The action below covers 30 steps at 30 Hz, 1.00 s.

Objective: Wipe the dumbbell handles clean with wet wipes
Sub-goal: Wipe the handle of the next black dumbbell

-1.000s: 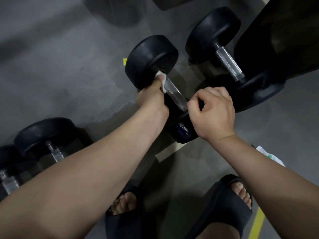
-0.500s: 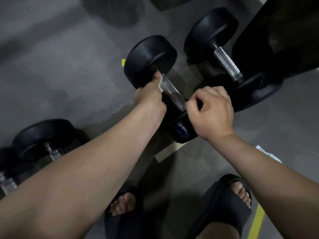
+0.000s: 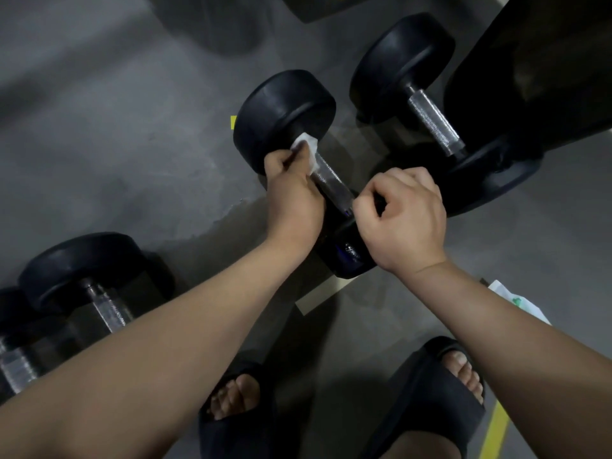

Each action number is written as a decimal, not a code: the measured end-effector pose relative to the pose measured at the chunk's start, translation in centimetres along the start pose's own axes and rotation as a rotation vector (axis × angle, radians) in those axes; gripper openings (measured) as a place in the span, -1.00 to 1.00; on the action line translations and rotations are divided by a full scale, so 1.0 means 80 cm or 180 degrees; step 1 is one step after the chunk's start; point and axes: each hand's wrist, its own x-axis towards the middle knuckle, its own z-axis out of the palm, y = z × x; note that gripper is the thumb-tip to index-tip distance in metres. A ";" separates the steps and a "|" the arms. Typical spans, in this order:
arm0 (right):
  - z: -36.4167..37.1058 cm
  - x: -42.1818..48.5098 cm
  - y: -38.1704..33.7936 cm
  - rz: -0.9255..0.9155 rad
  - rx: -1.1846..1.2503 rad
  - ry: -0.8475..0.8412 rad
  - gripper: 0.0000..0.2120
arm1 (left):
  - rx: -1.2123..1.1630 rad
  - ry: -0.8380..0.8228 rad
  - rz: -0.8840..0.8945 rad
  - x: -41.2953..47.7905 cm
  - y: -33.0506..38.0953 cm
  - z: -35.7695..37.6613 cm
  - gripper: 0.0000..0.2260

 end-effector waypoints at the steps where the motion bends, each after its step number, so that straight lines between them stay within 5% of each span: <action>1: 0.000 0.000 0.000 0.0007 -0.0004 0.0001 -0.77 | 0.0036 0.0014 -0.0091 0.002 0.003 0.001 -0.81; 4: -0.001 0.002 0.003 0.0007 0.0008 0.0005 -0.76 | 0.1387 -0.0377 0.0218 -0.001 0.016 0.000 -0.79; 7: -0.002 0.003 0.002 0.0022 0.0048 -0.0005 -0.75 | 0.2788 -0.0792 0.0951 0.002 0.006 -0.008 -0.48; 9: -0.002 0.003 0.002 0.0025 0.0069 -0.0010 -0.75 | 0.2804 -0.0794 0.0793 0.014 0.010 -0.018 -0.44; 12: -0.002 0.003 0.003 0.0027 0.0122 -0.0040 -0.76 | 0.2223 -0.0765 0.0393 0.018 0.019 -0.027 -0.72; 16: -0.003 0.008 0.006 0.0107 0.0168 -0.0113 -0.76 | 0.1620 -0.0601 0.0085 0.027 0.025 -0.020 -0.70; 21: -0.006 0.016 0.017 0.0256 0.0366 -0.0228 -0.74 | 0.1798 -0.0980 0.0524 0.040 0.010 -0.025 -0.78; 26: -0.013 0.029 0.027 0.0369 0.0506 -0.0320 -0.68 | 0.2445 -0.2468 0.1188 0.014 -0.013 -0.030 -0.81; 30: -0.017 0.041 0.041 0.0399 0.0672 -0.0470 -0.68 | 0.2949 -0.1935 0.2139 0.029 -0.011 -0.026 -0.73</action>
